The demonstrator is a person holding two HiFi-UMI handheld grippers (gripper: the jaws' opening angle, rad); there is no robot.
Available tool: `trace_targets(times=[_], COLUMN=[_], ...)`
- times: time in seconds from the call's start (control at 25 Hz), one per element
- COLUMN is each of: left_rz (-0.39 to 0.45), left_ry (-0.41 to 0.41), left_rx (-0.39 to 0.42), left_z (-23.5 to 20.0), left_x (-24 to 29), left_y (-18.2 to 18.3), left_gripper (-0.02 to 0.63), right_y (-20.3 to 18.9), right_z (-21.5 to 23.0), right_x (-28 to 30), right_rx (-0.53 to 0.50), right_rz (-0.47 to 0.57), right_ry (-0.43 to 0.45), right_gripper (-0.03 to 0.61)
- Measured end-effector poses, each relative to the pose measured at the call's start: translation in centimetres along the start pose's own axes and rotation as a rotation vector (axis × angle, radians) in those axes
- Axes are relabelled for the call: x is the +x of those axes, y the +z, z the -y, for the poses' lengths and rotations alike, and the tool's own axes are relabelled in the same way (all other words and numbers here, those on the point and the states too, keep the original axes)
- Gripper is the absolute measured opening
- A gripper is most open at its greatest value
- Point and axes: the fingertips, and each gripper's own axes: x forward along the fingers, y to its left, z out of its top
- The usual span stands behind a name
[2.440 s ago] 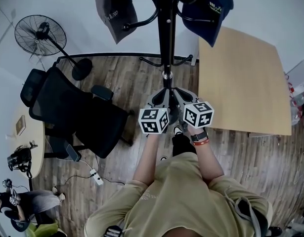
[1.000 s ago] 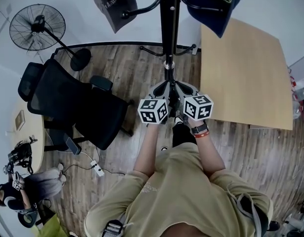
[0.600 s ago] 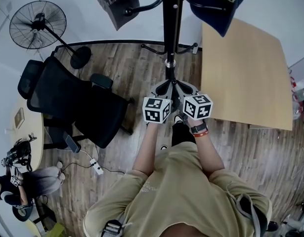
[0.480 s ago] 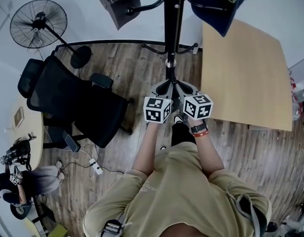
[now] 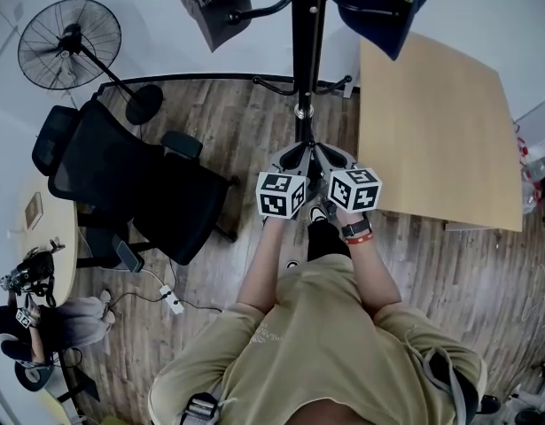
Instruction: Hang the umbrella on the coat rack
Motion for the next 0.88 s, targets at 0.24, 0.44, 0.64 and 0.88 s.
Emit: trace_targets(times=[0.24, 0.44, 0.64, 0.88], left_rz=[0.031, 0.049, 0.051, 0.08], left_ry=[0.002, -0.008, -0.016, 0.012], left_rx=[0.004, 0.033, 0.046, 0.126], left_z=[0.5, 1.9, 3.1, 4.0], left_x=[-1.7, -3.6, -5.7, -9.0], left_y=[0.9, 1.2, 0.6, 0.7], left_gripper=[0.025, 0.024, 0.024, 0.024], right_y=[0.7, 0.9, 0.7, -0.2], right_z=[0.0, -1.4, -2.9, -4.2], right_x=[-2.0, -4.1, -6.3, -9.0], right_rx=[0.011, -0.01, -0.037, -0.041], right_rz=[0.039, 0.082, 0.122, 0.165], right_ry=[-0.036, -0.054, -0.072, -0.104], right_gripper=[0.017, 0.016, 0.017, 0.017])
